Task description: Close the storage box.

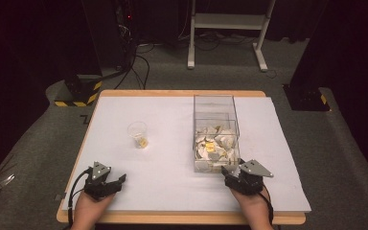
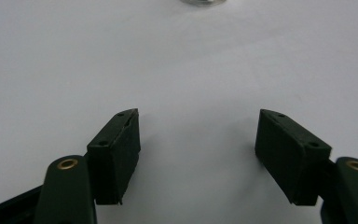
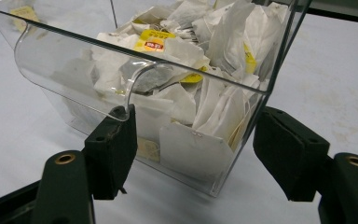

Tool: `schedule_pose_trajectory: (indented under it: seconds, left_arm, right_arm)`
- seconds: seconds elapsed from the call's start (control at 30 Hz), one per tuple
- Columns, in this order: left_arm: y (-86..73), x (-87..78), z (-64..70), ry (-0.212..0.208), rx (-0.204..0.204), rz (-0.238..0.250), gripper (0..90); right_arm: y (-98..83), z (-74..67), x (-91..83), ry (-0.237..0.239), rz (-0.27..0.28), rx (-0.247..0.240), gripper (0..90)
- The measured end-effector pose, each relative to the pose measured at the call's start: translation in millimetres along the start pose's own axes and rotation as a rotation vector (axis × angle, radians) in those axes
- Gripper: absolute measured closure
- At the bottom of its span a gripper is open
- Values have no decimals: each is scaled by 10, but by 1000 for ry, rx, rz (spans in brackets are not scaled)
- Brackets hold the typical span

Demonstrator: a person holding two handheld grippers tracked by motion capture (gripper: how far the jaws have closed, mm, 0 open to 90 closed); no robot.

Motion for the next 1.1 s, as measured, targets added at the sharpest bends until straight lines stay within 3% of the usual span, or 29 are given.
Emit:
schedule_pose_trajectory:
  seconds: [0.07, 0.57, 0.9, 1.1]
  left_arm:
    - [0, 1, -1, -1, -1, -1, 311]
    - [3, 3, -1, -3, -1, -5, 307]
    - [2, 3, -1, -3, -2, -5, 307]
    - [2, 4, -1, -4, -2, -5, 307]
  right_arm:
    - [22, -5, 19, -20, -8, -19, 305]
    - [29, 25, 49, -52, 26, -9, 298]
    - [41, 27, 85, -48, 40, -2, 284]
    - [43, 57, 102, -59, 33, 13, 205]
Point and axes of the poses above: each handheld gripper's, and its own axes: x roughly forward along the jaws, y roughly out of its top, z roughly to its right, the point moved 8 cm from there along x, roughly forward along the jaws, and after that the axes turned 8 degrees about y, right-handed, at the moved point
